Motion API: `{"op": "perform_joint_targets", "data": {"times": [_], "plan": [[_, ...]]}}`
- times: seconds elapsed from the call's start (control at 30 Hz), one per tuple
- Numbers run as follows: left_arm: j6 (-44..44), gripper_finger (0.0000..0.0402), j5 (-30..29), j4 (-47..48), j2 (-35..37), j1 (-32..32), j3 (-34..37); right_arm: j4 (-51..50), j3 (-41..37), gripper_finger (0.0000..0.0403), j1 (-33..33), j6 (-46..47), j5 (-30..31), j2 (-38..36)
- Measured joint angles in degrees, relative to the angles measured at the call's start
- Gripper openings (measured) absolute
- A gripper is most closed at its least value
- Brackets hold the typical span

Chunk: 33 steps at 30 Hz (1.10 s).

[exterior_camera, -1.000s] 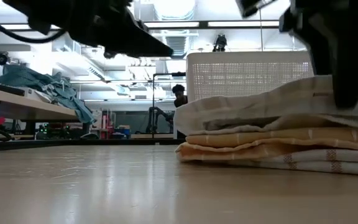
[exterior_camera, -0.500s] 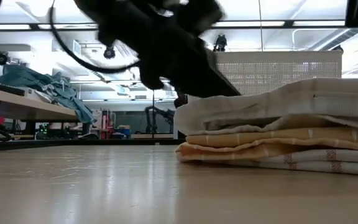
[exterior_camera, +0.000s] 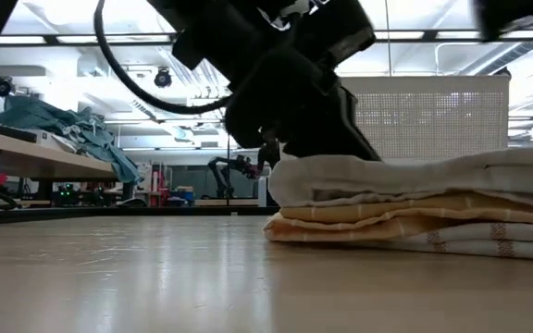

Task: Fold towel
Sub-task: Stack the white checkered towel on top of the yellow squared towel, then put the stack of towels into the laundry bin

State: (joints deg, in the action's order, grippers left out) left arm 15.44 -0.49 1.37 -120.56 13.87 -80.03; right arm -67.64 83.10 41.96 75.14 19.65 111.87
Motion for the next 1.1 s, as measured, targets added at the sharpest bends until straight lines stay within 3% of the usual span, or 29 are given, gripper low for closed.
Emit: {"op": "perform_joint_targets", "data": {"times": [0.13, 0.27, 0.67, 0.9, 1.1], "plan": [[-0.32, 0.0076, -0.27, 2.07, 1.47, -0.25, 1.32, -2.94, -1.36, 0.0011, 2.17, 1.84, -6.14, -0.06], [-2.38, 0.0076, -0.71, 4.46, 2.46, -0.71, 2.81, -4.97, -1.5, 0.0007, 4.95, 4.09, -8.14, -0.56], [-1.98, 0.0076, -1.03, 7.54, 12.67, -0.83, 6.07, -11.77, -3.11, 0.0001, 11.91, 29.99, -2.42, -11.38], [-0.94, 0.0076, -0.02, 6.73, 14.27, -1.42, 7.07, -11.57, -8.72, 0.0, 10.12, 37.37, -0.18, -19.05], [-2.47, 0.0076, 0.11, 2.24, 14.04, -1.31, 8.92, -11.76, -14.22, 0.0, 3.6, 31.03, 0.48, -23.73]]}}
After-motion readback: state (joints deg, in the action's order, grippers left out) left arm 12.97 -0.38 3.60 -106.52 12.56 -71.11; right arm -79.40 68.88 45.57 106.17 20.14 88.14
